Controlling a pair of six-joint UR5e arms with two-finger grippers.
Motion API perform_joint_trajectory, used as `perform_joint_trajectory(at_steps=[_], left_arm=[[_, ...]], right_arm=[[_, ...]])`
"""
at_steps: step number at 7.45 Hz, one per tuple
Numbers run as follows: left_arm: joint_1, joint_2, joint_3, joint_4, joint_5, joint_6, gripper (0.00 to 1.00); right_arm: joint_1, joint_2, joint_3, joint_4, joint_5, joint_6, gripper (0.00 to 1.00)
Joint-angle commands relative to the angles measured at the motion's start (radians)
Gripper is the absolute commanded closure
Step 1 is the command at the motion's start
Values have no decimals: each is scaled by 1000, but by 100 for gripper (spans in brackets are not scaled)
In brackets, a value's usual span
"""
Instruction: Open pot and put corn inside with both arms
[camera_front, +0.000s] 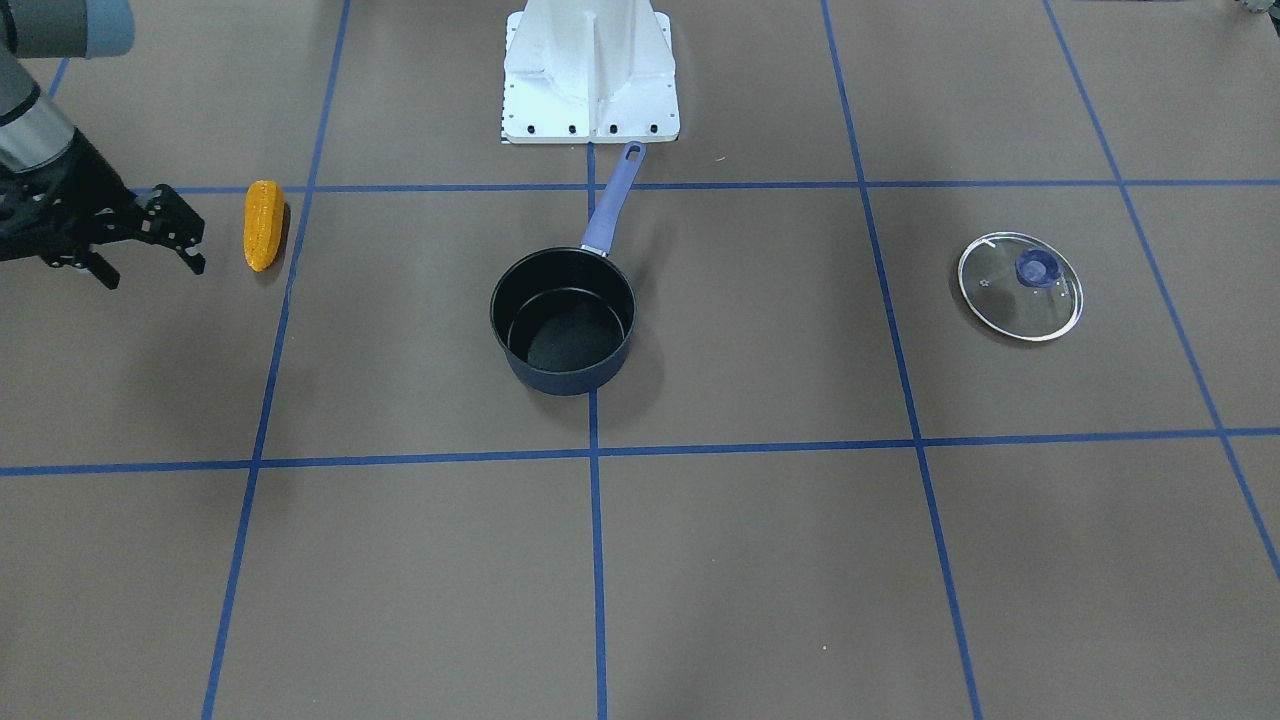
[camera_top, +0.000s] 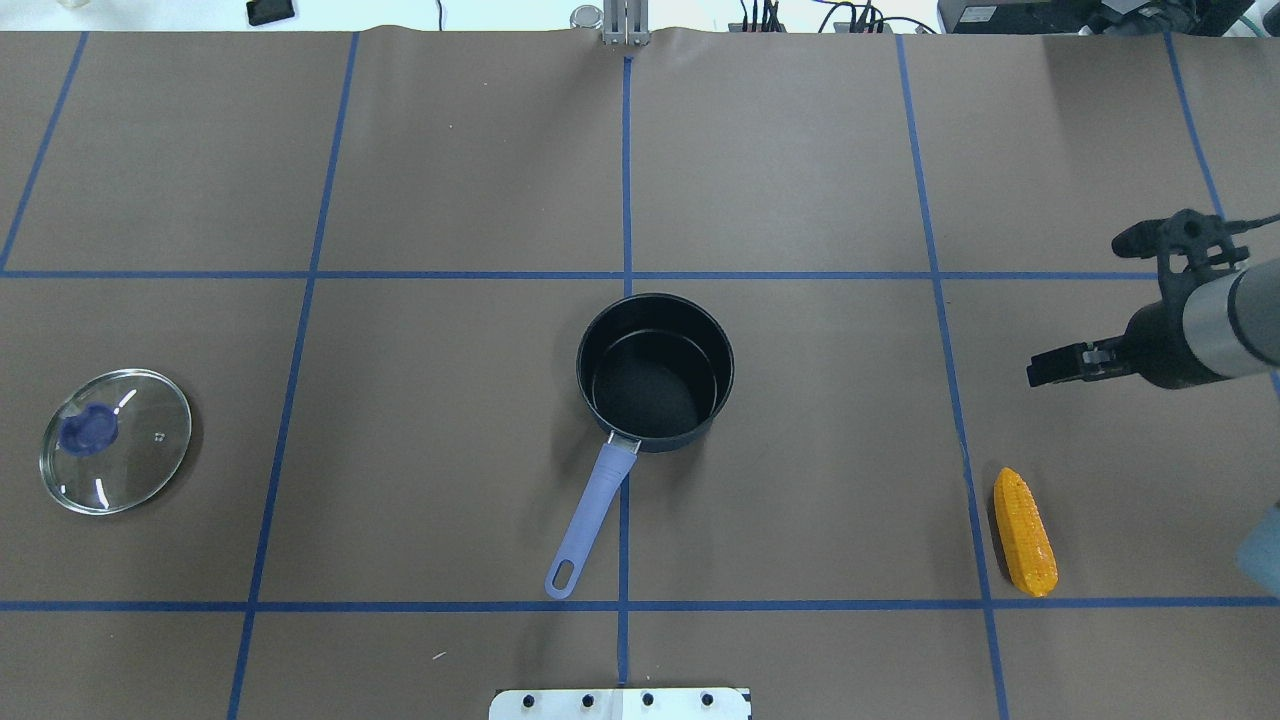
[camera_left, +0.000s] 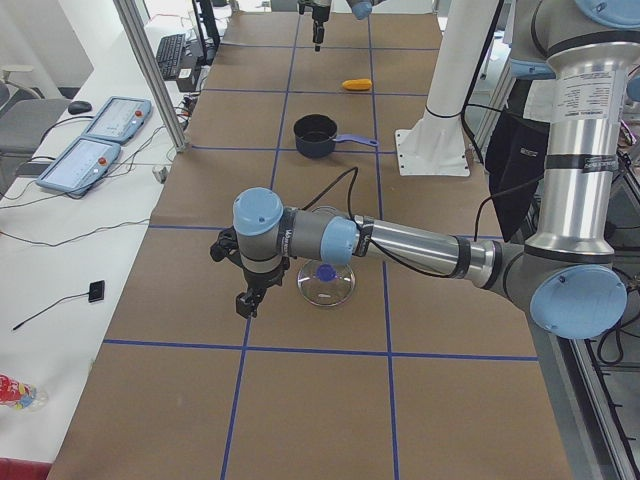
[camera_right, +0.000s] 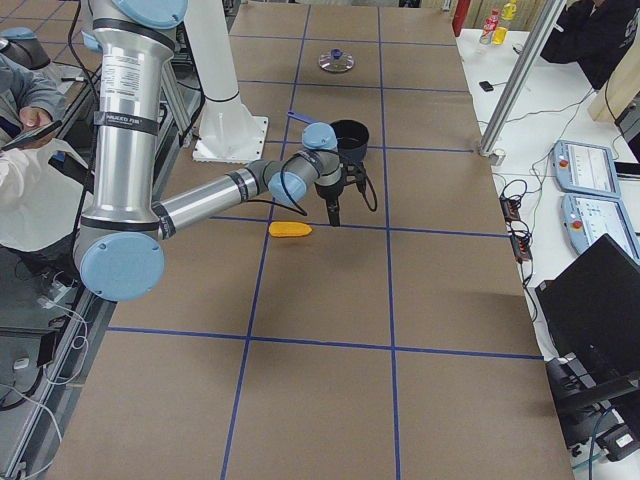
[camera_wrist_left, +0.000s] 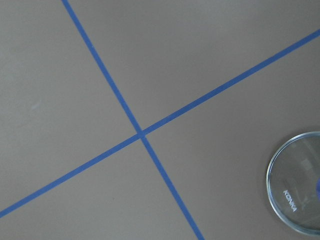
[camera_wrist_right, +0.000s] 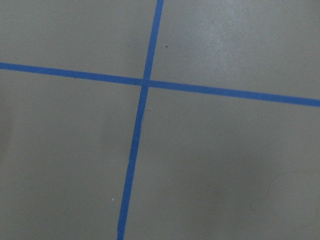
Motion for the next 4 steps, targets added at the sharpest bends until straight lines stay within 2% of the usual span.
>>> perform_joint_trajectory(at_steps=[1,2,3,4], left_arm=[[-5,-2,17,5,-5,-4,1],[-5,0,19,3,-5,-2,1],[-6,1,12,3,-5,-2,1],[-5,0,12,3,-5,-2,1]], right_arm=[[-195,-147,33,185,-170,173,0],[-264,-170,33,194,-227,236,1],[-384,-180,32,193,-360,340,1],[-437,-186,30,193,-400,373,1]])
